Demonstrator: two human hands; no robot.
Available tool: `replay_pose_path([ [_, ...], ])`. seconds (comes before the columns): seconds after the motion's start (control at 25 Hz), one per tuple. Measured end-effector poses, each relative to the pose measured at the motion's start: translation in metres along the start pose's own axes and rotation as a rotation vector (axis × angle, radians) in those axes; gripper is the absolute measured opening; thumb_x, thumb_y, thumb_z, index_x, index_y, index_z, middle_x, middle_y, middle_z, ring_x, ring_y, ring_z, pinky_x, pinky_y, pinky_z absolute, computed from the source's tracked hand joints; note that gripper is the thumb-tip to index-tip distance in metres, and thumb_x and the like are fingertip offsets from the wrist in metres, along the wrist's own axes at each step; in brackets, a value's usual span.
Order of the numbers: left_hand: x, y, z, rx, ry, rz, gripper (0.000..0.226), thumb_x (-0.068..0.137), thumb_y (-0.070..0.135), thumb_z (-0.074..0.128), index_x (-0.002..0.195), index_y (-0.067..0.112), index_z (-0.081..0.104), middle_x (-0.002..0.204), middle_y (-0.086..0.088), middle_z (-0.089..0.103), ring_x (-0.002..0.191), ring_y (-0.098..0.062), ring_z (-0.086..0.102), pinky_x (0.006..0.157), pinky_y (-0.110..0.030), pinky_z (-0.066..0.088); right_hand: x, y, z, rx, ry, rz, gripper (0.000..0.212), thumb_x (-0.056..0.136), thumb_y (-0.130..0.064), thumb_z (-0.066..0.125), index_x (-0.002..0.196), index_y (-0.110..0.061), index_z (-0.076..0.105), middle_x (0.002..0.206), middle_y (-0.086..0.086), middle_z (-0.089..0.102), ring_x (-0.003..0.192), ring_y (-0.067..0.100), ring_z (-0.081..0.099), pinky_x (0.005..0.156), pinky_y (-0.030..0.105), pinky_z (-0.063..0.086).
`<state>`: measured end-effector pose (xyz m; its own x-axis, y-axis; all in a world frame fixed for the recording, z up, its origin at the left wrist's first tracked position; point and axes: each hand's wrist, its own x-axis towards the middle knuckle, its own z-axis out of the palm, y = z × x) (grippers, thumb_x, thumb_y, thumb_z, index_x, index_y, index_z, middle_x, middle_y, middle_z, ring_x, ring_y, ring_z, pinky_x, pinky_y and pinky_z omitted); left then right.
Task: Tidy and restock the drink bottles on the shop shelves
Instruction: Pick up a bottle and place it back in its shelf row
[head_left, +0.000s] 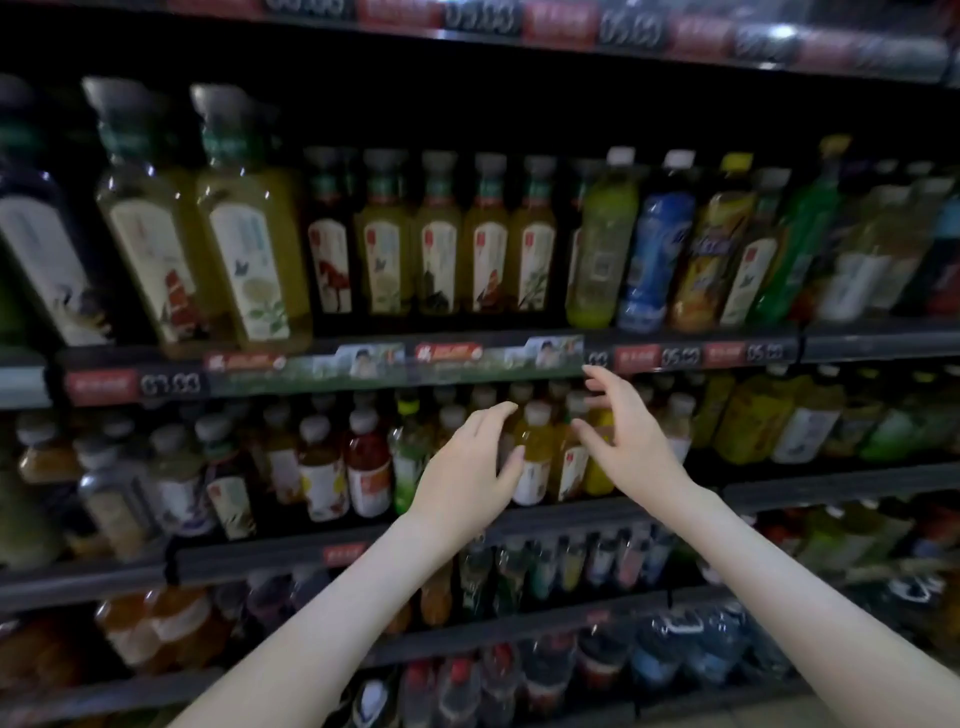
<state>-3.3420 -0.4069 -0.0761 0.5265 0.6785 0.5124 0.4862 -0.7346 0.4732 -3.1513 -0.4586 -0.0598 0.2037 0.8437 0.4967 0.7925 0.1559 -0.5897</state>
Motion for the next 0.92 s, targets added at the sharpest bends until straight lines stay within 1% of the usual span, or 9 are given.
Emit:
replay_pose_path([
  [0.04,0.014,0.009,-0.001,0.008,0.036,0.019,0.049,0.098,0.032,0.046,0.144,0.021,0.033,0.143,0.006,0.041,0.126,-0.009,0.043,0.09,-0.017,0.038,0.01,0.003,-0.017,-0.01,0.05,-0.011,0.059,0.093,-0.018,0.059,0.145,-0.021,0.031,0.135,-0.008,0.041,0.119,0.0,0.042,0.093,0.015,0.039],
  [0.2,0.081,0.045,0.008,0.027,0.177,0.101,0.05,0.098,0.031,0.047,0.145,0.021,0.032,0.141,0.005,0.043,0.126,-0.011,0.044,0.088,-0.017,0.039,0.054,0.028,-0.075,-0.062,0.227,-0.096,0.063,0.094,-0.016,0.058,0.148,-0.021,0.026,0.141,-0.001,0.039,0.124,0.001,0.035,0.101,0.024,0.037],
  [0.32,0.131,0.067,0.024,0.047,0.234,0.082,0.056,0.098,0.033,0.047,0.148,0.028,0.022,0.143,0.002,0.039,0.121,-0.016,0.048,0.08,-0.022,0.046,0.089,0.055,-0.106,-0.142,0.316,-0.154,0.068,0.094,-0.016,0.057,0.15,-0.02,0.021,0.146,0.003,0.036,0.134,0.013,0.028,0.107,0.025,0.025],
  [0.4,0.163,0.079,0.036,0.089,0.275,0.06,0.062,0.097,0.033,0.047,0.15,0.034,0.013,0.143,-0.005,0.036,0.11,-0.022,0.054,0.072,-0.023,0.047,0.112,0.071,-0.118,-0.221,0.358,-0.194,0.07,0.093,-0.017,0.058,0.151,-0.02,0.02,0.146,0.006,0.038,0.135,0.021,0.025,0.109,0.03,0.022],
  [0.44,0.177,0.084,0.041,0.115,0.291,0.053,0.065,0.097,0.033,0.047,0.15,0.037,0.009,0.144,-0.006,0.034,0.108,-0.025,0.055,0.071,-0.025,0.048,0.123,0.078,-0.121,-0.272,0.377,-0.218,0.07,0.092,-0.019,0.059,0.151,-0.02,0.021,0.145,0.008,0.039,0.134,0.023,0.026,0.109,0.036,0.023],
  [0.52,0.205,0.094,0.05,0.162,0.322,0.038,0.07,0.097,0.031,0.048,0.149,0.039,0.003,0.147,-0.01,0.029,0.112,-0.031,0.052,0.079,-0.032,0.049,0.143,0.091,-0.126,-0.386,0.407,-0.262,0.072,0.091,-0.025,0.06,0.151,-0.022,0.022,0.146,0.009,0.04,0.13,0.026,0.028,0.108,0.044,0.021],
  [0.64,0.242,0.102,0.052,0.207,0.36,-0.05,0.073,0.095,0.027,0.049,0.15,0.039,0.002,0.15,-0.016,0.02,0.122,-0.037,0.044,0.084,-0.037,0.047,0.171,0.096,-0.126,-0.52,0.453,-0.361,0.071,0.087,-0.032,0.058,0.15,-0.024,0.026,0.143,0.011,0.044,0.131,0.025,0.027,0.109,0.046,0.009],
  [0.76,0.268,0.102,0.05,0.195,0.351,-0.138,0.077,0.095,0.026,0.05,0.149,0.041,-0.003,0.153,-0.016,0.015,0.121,-0.041,0.045,0.076,-0.036,0.046,0.193,0.094,-0.118,-0.552,0.457,-0.426,0.071,0.084,-0.035,0.06,0.148,-0.022,0.031,0.138,0.016,0.049,0.134,0.028,0.027,0.112,0.051,0.001],
  [0.92,0.28,0.099,0.047,0.212,0.219,-0.169,0.092,0.089,0.016,0.057,0.145,0.047,-0.008,0.152,-0.013,0.01,0.112,-0.042,0.05,0.07,-0.033,0.048,0.208,0.09,-0.105,-0.609,0.469,-0.396,0.08,0.079,-0.041,0.067,0.148,-0.02,0.033,0.133,0.021,0.052,0.135,0.034,0.031,0.112,0.05,-0.006],
])
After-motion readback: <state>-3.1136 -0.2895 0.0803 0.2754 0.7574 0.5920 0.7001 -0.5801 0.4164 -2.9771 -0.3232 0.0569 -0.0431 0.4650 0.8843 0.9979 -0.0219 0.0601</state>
